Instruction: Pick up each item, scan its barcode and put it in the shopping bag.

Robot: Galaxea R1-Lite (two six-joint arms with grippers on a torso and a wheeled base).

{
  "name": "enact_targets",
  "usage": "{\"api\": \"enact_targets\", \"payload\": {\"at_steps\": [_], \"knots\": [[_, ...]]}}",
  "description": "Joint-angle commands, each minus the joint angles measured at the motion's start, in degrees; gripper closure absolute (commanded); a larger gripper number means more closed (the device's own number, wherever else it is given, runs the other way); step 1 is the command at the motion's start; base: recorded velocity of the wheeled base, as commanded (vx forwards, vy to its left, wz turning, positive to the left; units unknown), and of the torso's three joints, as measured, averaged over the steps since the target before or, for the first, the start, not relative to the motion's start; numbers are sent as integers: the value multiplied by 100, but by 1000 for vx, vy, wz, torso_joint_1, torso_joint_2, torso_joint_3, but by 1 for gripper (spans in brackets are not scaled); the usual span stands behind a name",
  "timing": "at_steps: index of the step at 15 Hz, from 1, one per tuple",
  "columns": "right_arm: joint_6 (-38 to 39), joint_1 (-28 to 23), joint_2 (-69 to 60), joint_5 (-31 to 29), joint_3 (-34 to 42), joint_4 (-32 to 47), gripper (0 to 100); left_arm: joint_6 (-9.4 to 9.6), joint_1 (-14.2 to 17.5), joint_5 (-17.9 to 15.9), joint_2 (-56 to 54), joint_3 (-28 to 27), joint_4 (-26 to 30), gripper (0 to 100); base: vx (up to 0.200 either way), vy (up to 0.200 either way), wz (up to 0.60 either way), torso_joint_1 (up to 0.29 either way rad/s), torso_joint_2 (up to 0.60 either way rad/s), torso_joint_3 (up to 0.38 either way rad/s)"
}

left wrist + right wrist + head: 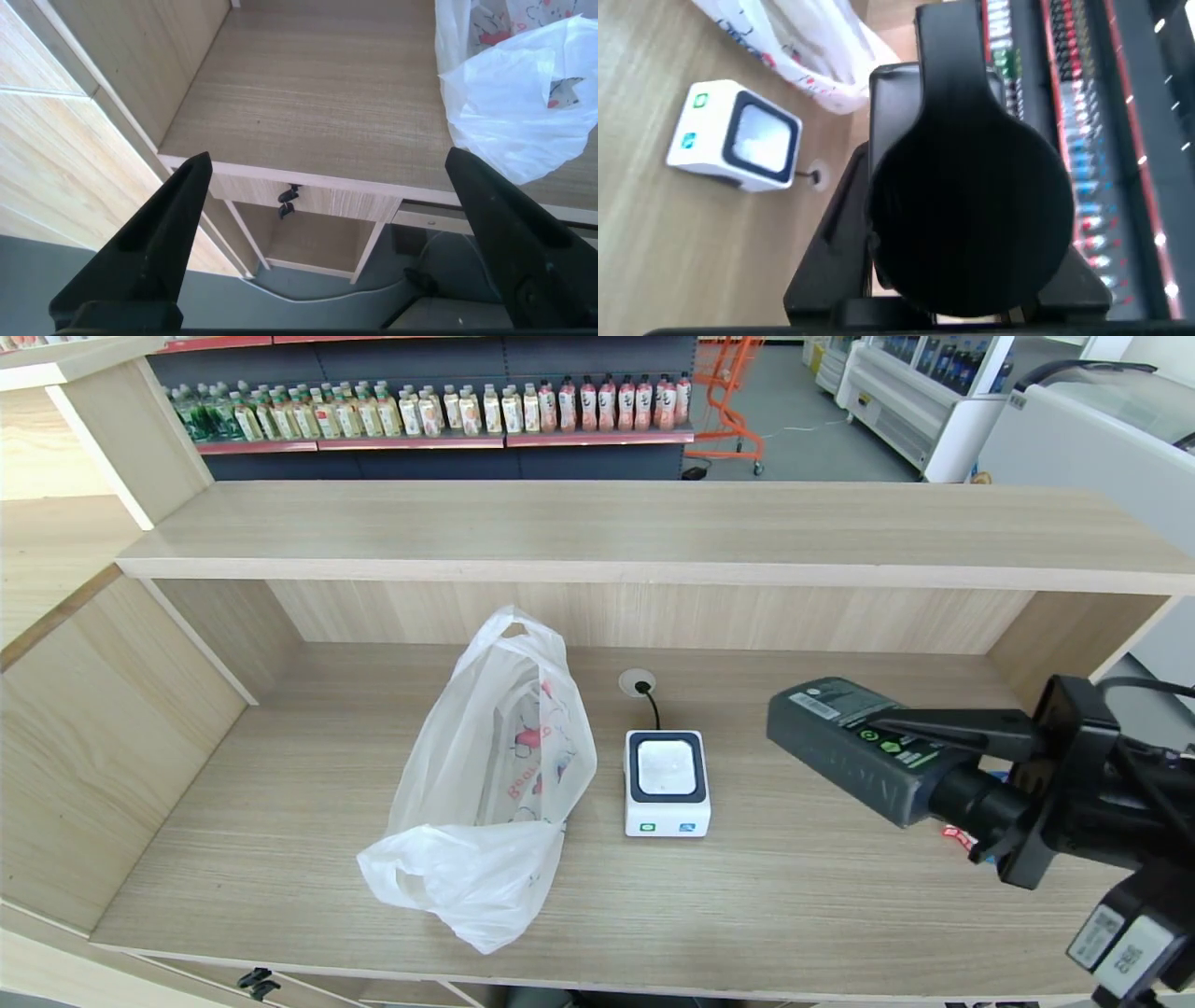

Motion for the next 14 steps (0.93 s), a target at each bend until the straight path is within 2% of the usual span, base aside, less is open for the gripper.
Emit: {"api": "enact_targets", "payload": {"at_steps": [1, 2, 4, 5, 6, 7, 10, 12, 14], "knots": [[1296, -1353, -741, 471, 286, 496, 100, 0, 1, 3, -2, 0, 0, 0, 0, 0, 0, 0, 0, 0], [2175, -1643, -873, 462, 260, 821, 100, 0, 1, 3, -2, 0, 0, 0, 0, 0, 0, 0, 0, 0], [4706, -1563, -943, 119, 225, 1067, 100, 0, 1, 3, -2, 0, 0, 0, 0, 0, 0, 0, 0, 0], [5910, -1317, -873, -223, 146, 1067, 100, 0, 1, 3, -2, 0, 0, 0, 0, 0, 0, 0, 0, 0], [6490, -1212, -820, -408, 102, 1067, 100, 0, 1, 3, -2, 0, 0, 0, 0, 0, 0, 0, 0, 0], [8485, -834, -539, -1014, -144, 1058, 100, 0, 1, 3, -2, 0, 0, 0, 0, 0, 0, 0, 0, 0], [11535, -78, 252, -2227, -487, 1049, 100, 0, 1, 3, -2, 0, 0, 0, 0, 0, 0, 0, 0, 0], [12528, 229, 911, -2772, -760, 1041, 100, 0, 1, 3, -2, 0, 0, 0, 0, 0, 0, 0, 0, 0], [12853, 458, 1509, -3150, -997, 1041, 100, 0, 1, 3, -2, 0, 0, 0, 0, 0, 0, 0, 0, 0]]}}
